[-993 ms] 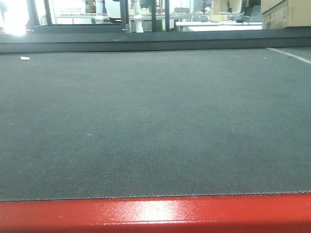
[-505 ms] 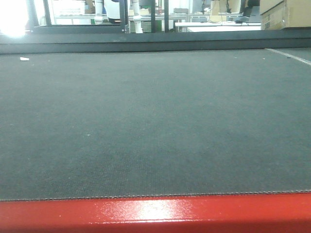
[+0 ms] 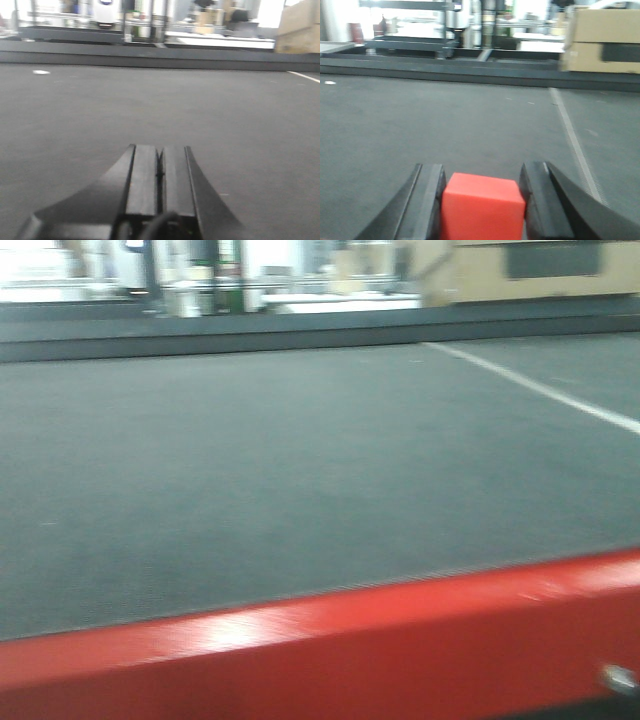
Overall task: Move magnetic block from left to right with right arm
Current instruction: 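Turn the base away from the first table holding the cube, then drive the base past the chair and blue bins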
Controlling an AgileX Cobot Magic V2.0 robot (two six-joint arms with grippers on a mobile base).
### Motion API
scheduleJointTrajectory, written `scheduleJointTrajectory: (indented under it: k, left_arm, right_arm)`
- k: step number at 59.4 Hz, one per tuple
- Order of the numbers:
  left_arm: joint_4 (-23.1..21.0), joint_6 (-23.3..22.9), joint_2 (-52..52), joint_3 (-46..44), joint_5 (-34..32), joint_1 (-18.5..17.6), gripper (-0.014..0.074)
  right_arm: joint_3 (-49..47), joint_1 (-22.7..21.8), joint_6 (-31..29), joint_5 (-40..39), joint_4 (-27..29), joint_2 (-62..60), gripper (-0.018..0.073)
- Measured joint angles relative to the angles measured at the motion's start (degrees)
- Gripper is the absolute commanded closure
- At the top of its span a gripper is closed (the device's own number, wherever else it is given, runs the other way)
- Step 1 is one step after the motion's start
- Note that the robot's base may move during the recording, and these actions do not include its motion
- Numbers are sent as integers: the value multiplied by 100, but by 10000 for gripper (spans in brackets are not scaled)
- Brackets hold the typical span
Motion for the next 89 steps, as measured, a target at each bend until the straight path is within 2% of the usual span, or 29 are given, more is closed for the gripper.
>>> scheduleJointTrajectory:
  k: [89]
  left_arm:
    - [0, 0, 0, 0, 0, 0, 713]
  right_arm:
    - [0, 0, 0, 0, 0, 0, 400]
